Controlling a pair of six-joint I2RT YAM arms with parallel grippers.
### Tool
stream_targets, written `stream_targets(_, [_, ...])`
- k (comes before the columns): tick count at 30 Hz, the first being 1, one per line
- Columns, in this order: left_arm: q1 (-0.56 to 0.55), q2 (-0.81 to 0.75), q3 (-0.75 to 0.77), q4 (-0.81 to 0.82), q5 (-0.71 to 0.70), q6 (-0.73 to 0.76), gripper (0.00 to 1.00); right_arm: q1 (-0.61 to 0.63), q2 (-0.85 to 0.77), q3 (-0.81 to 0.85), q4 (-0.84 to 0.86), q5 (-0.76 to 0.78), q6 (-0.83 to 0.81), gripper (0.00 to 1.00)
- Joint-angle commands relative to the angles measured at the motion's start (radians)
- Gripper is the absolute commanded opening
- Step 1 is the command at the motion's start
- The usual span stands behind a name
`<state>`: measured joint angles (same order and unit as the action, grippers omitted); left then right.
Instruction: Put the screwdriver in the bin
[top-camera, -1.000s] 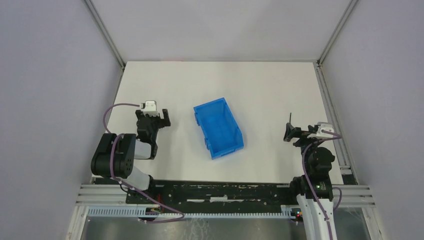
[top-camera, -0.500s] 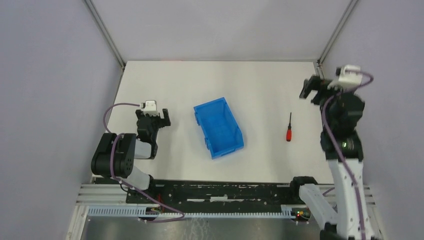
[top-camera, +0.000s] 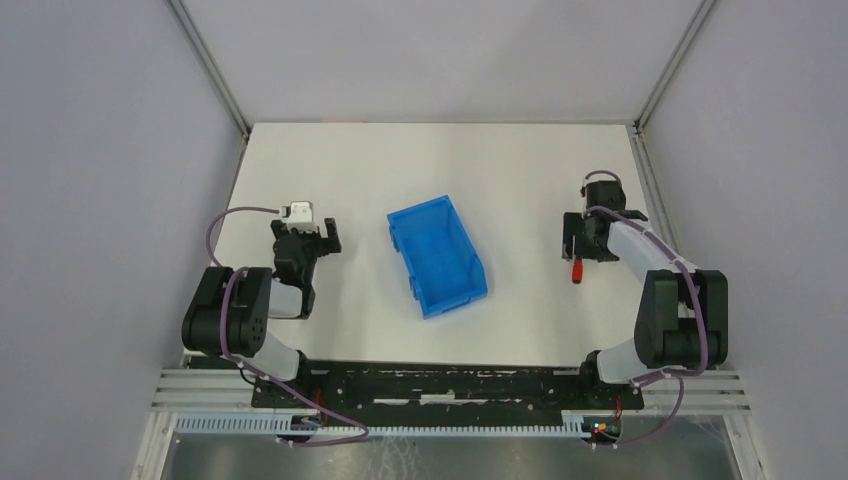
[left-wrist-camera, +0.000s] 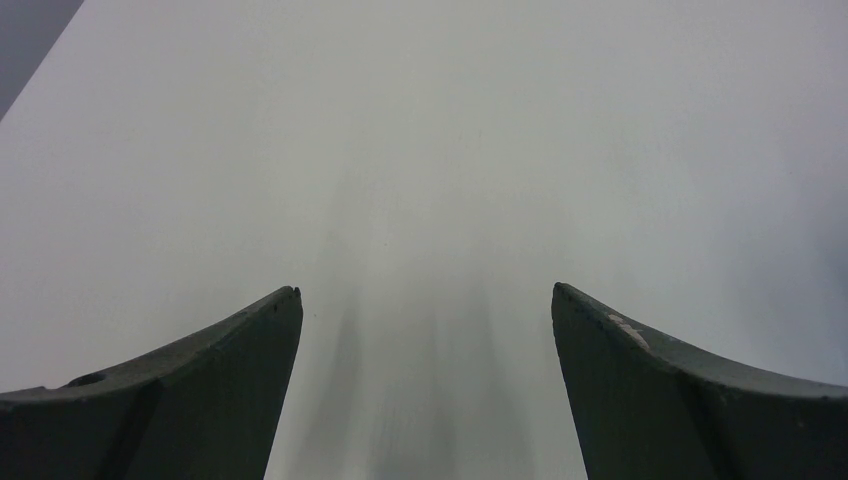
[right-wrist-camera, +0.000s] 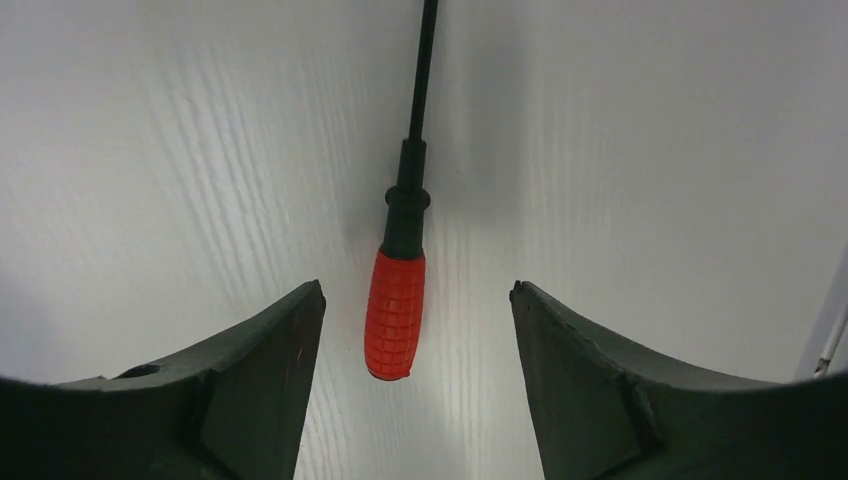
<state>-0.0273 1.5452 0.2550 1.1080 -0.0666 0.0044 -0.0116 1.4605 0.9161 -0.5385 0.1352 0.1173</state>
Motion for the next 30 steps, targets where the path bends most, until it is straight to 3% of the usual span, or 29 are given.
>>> stream_targets(1, [0.007, -0.017, 0.003, 0.032, 0.014, -0.029, 1.0, -0.016, 0.04, -0.056, 0.098, -0.003, 0.02, 0.73])
stream_targets(8, [0.007, -0.017, 0.003, 0.032, 0.014, -0.029, 1.0, -0.025, 0.122, -0.1, 0.15, 0.01, 0.01, 0.44])
stream_targets(14, [0.007, -0.017, 0.003, 0.032, 0.013, -0.029, 1.0, -0.027, 0.107, 0.043, -0.032, -0.005, -0.024, 0.02])
stream_targets(21, [0.007, -0.017, 0.003, 0.033, 0.014, -0.029, 1.0, -0.025, 0.033, 0.399, -0.456, -0.042, -0.047, 0.0])
stream_targets(30, [0.007, -0.017, 0.003, 0.032, 0.014, -0.029, 1.0, 0.049, -0.063, 0.523, -0.531, -0.046, 0.029, 0.0])
